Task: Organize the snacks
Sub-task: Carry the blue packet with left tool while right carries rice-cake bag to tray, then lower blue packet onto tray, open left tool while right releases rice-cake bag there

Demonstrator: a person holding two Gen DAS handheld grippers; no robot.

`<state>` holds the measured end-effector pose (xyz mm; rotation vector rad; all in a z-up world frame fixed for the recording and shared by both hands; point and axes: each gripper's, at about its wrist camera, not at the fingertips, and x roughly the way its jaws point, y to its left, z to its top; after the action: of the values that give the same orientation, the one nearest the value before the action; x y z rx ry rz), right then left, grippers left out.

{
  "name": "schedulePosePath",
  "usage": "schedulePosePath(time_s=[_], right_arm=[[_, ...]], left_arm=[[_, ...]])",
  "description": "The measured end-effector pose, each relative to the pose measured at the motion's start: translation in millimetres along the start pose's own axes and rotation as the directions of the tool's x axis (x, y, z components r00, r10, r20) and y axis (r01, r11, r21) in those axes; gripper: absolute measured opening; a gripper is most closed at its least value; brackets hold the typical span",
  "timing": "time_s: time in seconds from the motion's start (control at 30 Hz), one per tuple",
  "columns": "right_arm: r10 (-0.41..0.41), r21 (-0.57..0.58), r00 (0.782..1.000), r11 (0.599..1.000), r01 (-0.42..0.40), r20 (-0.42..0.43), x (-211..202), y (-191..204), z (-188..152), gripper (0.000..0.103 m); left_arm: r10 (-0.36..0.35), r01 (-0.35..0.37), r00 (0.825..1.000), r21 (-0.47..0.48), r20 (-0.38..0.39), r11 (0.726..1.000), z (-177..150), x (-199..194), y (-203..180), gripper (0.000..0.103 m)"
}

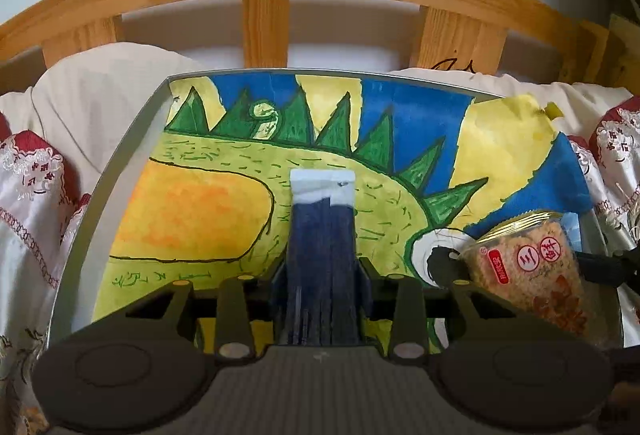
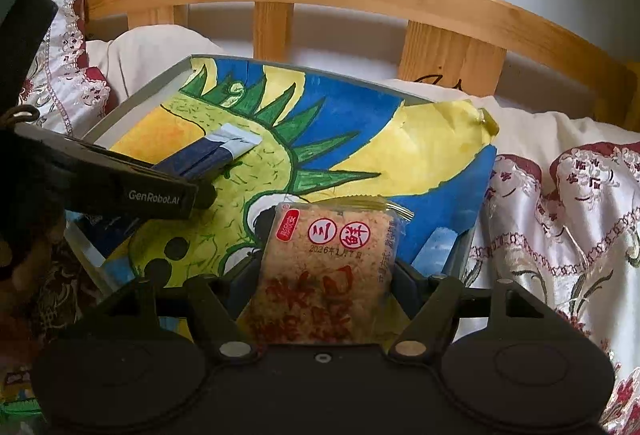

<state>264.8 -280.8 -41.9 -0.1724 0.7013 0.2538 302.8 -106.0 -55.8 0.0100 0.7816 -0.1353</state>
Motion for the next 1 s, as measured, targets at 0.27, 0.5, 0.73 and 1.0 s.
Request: schedulePosePath(time_s=[0.27, 0.5, 0.73, 1.0], right_arm=[[-0.011, -0.003, 1.0, 1.0, 0.011, 0.029, -10, 1, 4, 0.087], [-0.047, 0.006, 0.994, 0.999, 0.047, 0.098, -32, 3, 11, 0.101], [-0.076, -0.018, 0.984, 0.997, 0.08, 0.159, -59, 13, 19, 0.102], [-0.099, -0.02, 0.972, 0.994, 0.106, 0.212, -95, 25, 23, 0.102]], left_arm=[[0.001, -0.001, 1.0, 0.002, 0.012, 1.0, 1, -11, 3, 0.072], [0.043, -0.04, 0.996, -0.037, 0.082, 0.999, 6, -37, 14, 0.096], [0.089, -0.084, 0.985, -0.037, 0.145, 0.996, 10, -67, 26, 0.102], [0.116, -0.12, 0.97, 0.004, 0.212, 0.993, 5, -106, 33, 0.102]])
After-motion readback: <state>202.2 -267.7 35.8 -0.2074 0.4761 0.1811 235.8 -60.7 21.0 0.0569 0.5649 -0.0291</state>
